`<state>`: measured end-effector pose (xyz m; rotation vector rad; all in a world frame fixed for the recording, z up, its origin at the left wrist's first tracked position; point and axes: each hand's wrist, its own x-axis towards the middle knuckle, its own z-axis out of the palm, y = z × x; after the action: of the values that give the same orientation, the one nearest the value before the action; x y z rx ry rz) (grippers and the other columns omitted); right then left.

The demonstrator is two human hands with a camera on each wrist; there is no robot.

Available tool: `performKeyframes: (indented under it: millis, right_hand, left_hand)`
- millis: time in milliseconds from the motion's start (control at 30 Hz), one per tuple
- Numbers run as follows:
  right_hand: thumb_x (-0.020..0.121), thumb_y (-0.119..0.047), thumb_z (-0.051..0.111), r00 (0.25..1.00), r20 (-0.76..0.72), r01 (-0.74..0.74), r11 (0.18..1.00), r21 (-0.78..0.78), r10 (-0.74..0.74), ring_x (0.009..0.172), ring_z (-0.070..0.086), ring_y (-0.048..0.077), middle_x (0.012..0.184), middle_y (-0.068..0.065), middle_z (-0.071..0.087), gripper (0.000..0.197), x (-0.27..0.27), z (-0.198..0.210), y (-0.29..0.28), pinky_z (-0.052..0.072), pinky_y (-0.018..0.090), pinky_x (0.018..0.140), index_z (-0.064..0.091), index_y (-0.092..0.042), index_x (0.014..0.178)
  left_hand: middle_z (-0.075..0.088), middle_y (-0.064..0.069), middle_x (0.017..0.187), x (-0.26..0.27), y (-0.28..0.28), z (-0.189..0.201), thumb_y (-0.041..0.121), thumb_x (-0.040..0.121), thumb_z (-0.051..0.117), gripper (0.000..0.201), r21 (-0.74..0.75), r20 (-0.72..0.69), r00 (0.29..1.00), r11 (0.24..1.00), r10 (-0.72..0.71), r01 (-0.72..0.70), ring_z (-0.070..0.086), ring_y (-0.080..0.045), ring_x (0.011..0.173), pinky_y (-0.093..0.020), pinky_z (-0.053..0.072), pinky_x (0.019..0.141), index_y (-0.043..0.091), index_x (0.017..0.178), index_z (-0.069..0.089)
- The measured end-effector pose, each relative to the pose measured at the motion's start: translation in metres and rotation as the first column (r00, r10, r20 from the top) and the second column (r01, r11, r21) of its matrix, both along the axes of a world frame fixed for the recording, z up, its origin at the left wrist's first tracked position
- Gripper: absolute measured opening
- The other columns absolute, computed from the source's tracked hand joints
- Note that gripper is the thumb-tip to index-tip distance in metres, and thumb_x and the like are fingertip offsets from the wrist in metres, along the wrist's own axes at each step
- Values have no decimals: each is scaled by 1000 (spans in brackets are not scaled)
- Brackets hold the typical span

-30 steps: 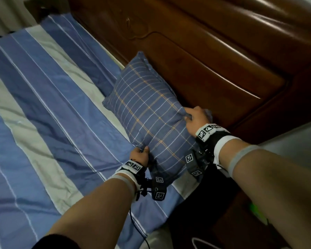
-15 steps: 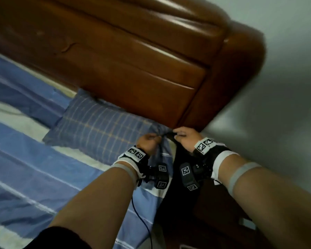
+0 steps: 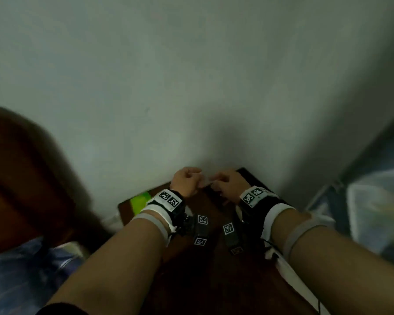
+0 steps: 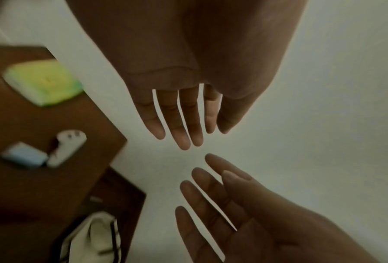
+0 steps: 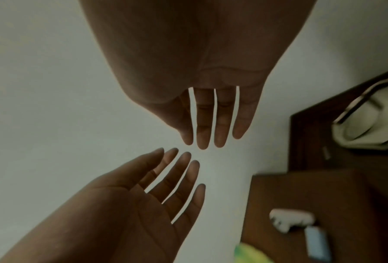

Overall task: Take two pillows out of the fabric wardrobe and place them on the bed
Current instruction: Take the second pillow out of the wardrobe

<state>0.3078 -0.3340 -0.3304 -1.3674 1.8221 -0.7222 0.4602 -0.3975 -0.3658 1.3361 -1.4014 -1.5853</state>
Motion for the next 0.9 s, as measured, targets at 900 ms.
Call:
performKeyframes:
  millis: [900]
  right_hand:
    - [94, 4, 57, 353, 137, 841, 378, 387, -925, 68, 61, 29, 90, 24, 66, 25, -546, -125, 420, 52, 35, 64, 68, 12, 115]
  left_hand:
    - [67, -12, 88, -638, 306, -110, 14, 94, 62, 23, 178, 248, 479, 525, -842, 832, 63, -27, 79, -41, 58, 76, 1, 112, 68]
